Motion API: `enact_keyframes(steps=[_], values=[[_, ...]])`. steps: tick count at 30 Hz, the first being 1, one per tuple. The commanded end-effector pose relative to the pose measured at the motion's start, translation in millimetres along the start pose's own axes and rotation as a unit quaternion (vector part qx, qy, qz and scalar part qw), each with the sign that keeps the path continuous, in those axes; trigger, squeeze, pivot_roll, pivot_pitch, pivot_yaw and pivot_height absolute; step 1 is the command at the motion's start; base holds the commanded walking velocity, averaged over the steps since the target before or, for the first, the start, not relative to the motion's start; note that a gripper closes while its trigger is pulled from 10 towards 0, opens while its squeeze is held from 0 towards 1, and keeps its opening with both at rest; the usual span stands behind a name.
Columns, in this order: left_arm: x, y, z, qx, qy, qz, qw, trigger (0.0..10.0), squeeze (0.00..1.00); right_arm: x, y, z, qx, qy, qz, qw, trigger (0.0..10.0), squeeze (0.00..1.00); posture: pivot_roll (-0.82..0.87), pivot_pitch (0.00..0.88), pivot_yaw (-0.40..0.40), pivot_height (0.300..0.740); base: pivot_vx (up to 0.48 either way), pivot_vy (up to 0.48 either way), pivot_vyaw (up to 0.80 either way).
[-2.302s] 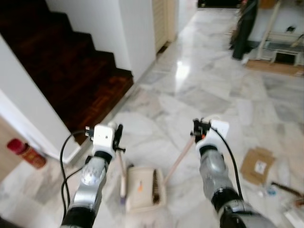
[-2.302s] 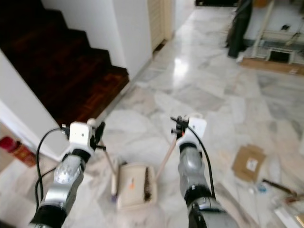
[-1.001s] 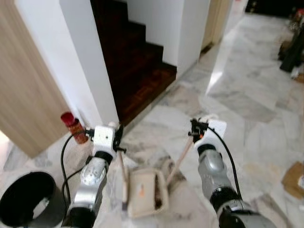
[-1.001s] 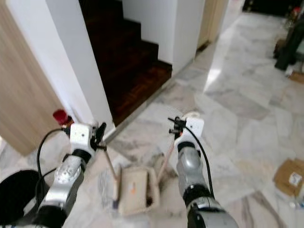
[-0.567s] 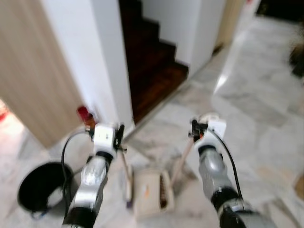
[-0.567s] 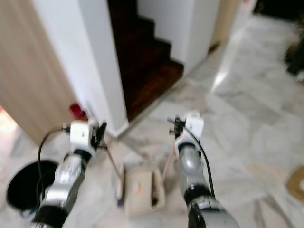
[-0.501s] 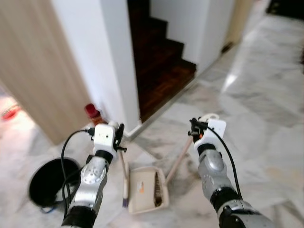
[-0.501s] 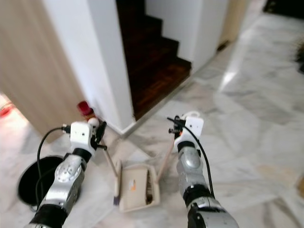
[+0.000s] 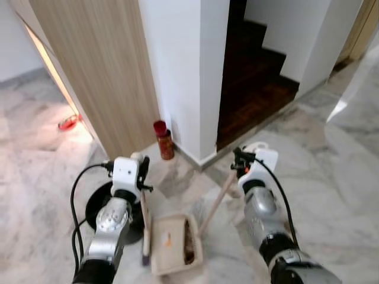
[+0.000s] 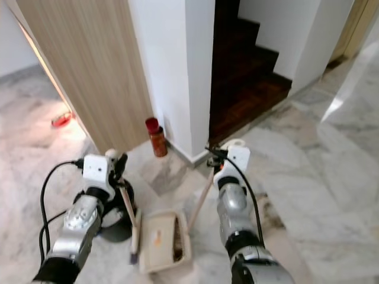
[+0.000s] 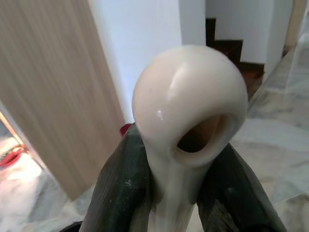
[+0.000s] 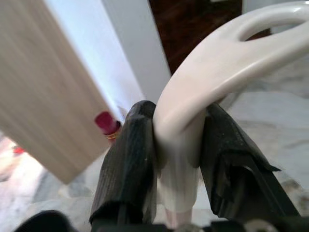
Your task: Sweep floor
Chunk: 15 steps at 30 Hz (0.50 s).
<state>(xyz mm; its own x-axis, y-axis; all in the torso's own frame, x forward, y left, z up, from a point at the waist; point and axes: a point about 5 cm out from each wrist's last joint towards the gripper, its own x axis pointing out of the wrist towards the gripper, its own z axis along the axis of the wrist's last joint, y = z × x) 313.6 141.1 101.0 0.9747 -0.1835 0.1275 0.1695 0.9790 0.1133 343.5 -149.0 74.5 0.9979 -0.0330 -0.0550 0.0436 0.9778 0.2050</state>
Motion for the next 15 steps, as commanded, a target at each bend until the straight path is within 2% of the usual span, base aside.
enact_keyframes(steps=[1,15], values=[[2.9,2.3,7.9,0.002,-0.021,0.001,1.0,10.0,0.0,6.2,11.4,12.5,0.008,-0.025,0.016,1.0,10.0,0.0,-0.04,0.0,0.047,0.74,0.0,0.0,0.0],[1.6,-1.2,7.9,0.004,-0.026,-0.008,1.0,10.0,0.0,6.5,15.3,11.6,0.008,-0.022,0.024,0.999,10.0,0.0,-0.03,0.0,0.041,0.74,0.0,0.0,0.0]])
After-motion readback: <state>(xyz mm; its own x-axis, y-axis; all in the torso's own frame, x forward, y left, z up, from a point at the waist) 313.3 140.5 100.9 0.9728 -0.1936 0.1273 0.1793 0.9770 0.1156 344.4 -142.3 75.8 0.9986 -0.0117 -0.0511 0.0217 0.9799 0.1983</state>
